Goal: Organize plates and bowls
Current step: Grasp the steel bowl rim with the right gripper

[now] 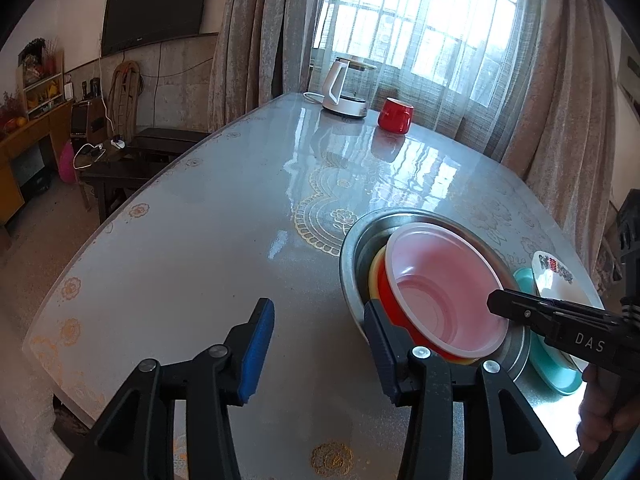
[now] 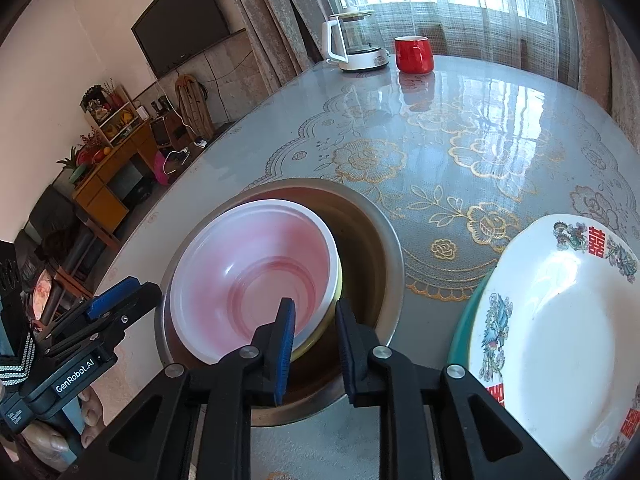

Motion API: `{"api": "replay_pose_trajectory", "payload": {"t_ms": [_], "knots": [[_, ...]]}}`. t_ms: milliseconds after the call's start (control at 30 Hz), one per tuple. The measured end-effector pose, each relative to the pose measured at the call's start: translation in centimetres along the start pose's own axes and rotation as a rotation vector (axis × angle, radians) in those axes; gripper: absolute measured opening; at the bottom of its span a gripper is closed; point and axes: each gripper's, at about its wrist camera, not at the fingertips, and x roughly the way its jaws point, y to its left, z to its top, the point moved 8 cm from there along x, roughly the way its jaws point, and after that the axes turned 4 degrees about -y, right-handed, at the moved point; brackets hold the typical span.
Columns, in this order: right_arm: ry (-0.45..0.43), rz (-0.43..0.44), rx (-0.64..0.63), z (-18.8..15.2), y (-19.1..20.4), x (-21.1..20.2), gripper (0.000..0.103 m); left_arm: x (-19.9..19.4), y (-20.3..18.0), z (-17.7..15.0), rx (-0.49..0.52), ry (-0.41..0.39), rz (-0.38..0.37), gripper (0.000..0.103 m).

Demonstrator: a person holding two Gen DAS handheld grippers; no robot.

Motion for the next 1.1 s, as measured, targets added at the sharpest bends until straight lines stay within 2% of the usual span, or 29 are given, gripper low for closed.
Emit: {"api": "replay_pose_trajectory", "payload": {"t_ms": [167,300,533,767,1000,1100], "knots": [[-0.023,-0.064,-0.035,0.0,-0.1,-0.3,0.019,0.3,0.3,0.0,-0.035,0.02,-0.018,0.052],[-0.039,-0.037,-0.013,0.1,-0.1,-0.8,0.03,0.5,0.3,0.1,-0.034,0.021,-0.021,0.055],[-0.08,-0.05,0.005,0.2,-0.8,-1.9,0.033,0.6,-0.1,0.2,0.002,0.015,-0.004,0.054],[-0.071,-0.097,0.052,-0.8,-2.7,-2.2,0.034,1.3,-0.6,0.3,0.012,0.033,-0.006,0.05],[-0.08,-0.122,0.025,-1.1,-2.6,-2.2,0.034,2.3,-1.0,0.2,0.032,0.055,0.017,0.046],[-0.083,-0.116,0.009,-1.2,-2.4,-2.2,0.028,2.9,-1.4,0.2,0.036,0.069,0.006,0.04]]}}
